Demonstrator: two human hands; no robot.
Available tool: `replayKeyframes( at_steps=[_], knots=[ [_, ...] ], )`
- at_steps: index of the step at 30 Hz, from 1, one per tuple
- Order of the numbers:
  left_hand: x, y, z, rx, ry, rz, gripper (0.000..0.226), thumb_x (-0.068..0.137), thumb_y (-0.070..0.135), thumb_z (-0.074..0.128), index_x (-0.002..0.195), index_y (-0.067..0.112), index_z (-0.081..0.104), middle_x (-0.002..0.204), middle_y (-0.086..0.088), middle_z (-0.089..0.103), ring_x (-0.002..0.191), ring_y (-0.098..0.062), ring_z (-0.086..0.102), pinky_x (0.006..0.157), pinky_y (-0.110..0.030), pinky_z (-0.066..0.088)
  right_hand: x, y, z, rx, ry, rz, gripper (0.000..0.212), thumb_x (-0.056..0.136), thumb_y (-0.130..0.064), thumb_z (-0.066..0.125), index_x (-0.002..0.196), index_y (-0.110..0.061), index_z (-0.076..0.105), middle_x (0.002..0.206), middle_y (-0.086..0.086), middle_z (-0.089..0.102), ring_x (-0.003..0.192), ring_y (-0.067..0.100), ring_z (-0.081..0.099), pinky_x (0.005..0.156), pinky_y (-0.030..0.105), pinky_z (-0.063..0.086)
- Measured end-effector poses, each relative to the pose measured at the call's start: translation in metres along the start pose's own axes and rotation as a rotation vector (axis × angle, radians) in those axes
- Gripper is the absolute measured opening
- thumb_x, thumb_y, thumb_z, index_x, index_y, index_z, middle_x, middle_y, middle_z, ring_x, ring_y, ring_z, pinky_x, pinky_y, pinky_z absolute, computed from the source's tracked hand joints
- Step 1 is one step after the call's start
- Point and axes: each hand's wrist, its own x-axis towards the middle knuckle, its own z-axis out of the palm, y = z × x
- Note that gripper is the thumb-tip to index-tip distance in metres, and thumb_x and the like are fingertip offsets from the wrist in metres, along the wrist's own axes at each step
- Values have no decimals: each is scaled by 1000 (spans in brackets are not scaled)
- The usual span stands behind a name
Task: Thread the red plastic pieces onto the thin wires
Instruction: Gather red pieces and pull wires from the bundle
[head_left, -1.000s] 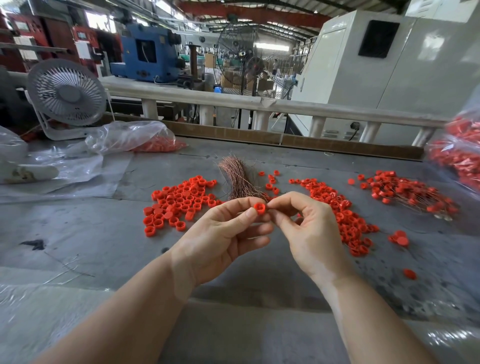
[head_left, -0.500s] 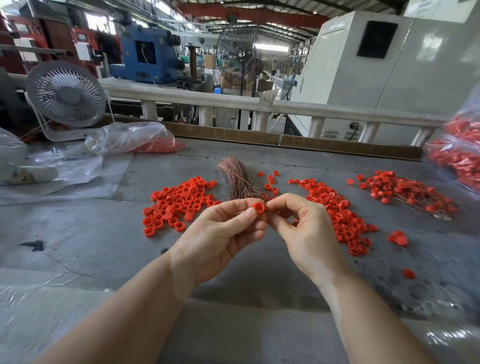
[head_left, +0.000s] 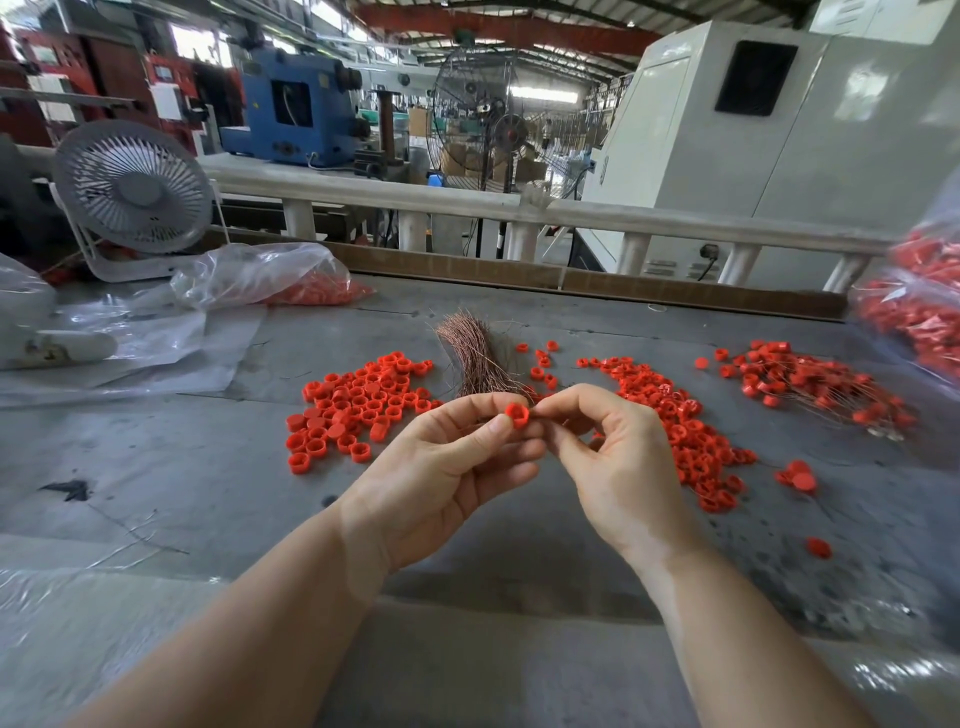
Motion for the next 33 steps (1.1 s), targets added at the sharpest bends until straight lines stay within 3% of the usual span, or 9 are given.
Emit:
replayKeyframes(
  at_steps=[19, 33],
  knots=[
    [0, 1, 1, -29, 47, -18, 20, 71, 10, 57, 77, 11, 76, 67, -5, 67, 59, -9, 65, 58, -20, 56, -1, -1, 2, 35, -17, 21, 19, 80, -4, 69, 74, -21, 67, 61, -15, 60, 57, -2, 52, 56, 7, 36],
    [0, 1, 0, -54, 79, -24, 24, 72, 10, 56, 86, 9, 76, 73, -10, 70, 64, -12, 68, 59, -20, 56, -1, -1, 2, 30, -24, 4, 17, 80, -2, 68, 76, -19, 69, 64, -13, 63, 60, -3, 53, 59, 6, 37]
  ],
)
